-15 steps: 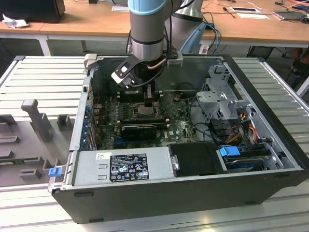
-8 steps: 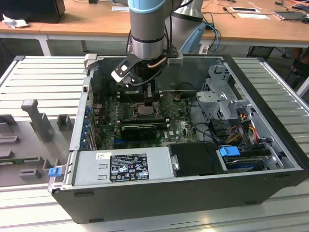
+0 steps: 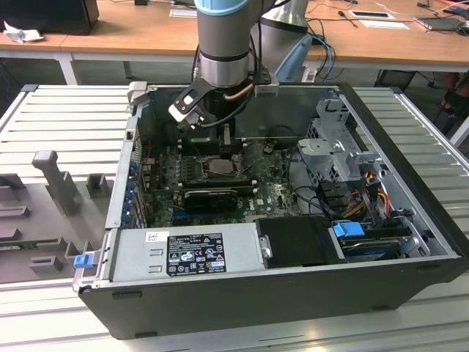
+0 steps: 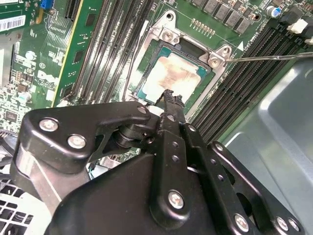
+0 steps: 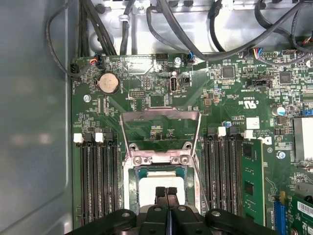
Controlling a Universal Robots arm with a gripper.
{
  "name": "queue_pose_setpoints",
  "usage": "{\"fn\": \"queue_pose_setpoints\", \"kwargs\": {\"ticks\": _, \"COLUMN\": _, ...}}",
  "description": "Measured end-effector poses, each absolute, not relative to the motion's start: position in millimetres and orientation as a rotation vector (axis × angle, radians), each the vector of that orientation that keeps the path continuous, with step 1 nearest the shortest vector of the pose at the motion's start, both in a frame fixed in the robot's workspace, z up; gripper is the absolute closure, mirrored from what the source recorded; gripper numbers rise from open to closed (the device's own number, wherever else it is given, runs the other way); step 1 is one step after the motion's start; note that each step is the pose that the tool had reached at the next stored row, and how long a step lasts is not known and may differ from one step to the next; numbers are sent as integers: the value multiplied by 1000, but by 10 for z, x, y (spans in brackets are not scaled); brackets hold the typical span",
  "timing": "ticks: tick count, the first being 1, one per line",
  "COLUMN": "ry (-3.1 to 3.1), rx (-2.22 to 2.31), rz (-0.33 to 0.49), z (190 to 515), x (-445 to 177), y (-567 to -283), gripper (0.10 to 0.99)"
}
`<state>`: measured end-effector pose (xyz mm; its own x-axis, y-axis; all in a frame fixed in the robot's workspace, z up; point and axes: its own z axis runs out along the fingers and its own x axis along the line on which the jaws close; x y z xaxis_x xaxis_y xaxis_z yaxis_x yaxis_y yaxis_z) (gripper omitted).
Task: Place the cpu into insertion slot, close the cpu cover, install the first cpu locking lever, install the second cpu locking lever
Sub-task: 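Close the cpu cover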
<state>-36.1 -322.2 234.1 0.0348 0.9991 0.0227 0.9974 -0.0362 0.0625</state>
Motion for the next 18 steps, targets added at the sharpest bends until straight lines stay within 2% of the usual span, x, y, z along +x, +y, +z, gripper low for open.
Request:
{"fn": "queue_pose_setpoints", "kwargs": {"ticks": 7, "ry": 2165, "rx": 2237, "rz": 93, "z": 2356, "x": -318, "y": -3221, "gripper": 980}}
{"fn": "queue_pose_setpoints", "kwargs": {"ticks": 18, "ry": 2165, "rx": 2237, "rz": 93, "z": 2565, "x": -299, "y": -3221, "gripper": 980}}
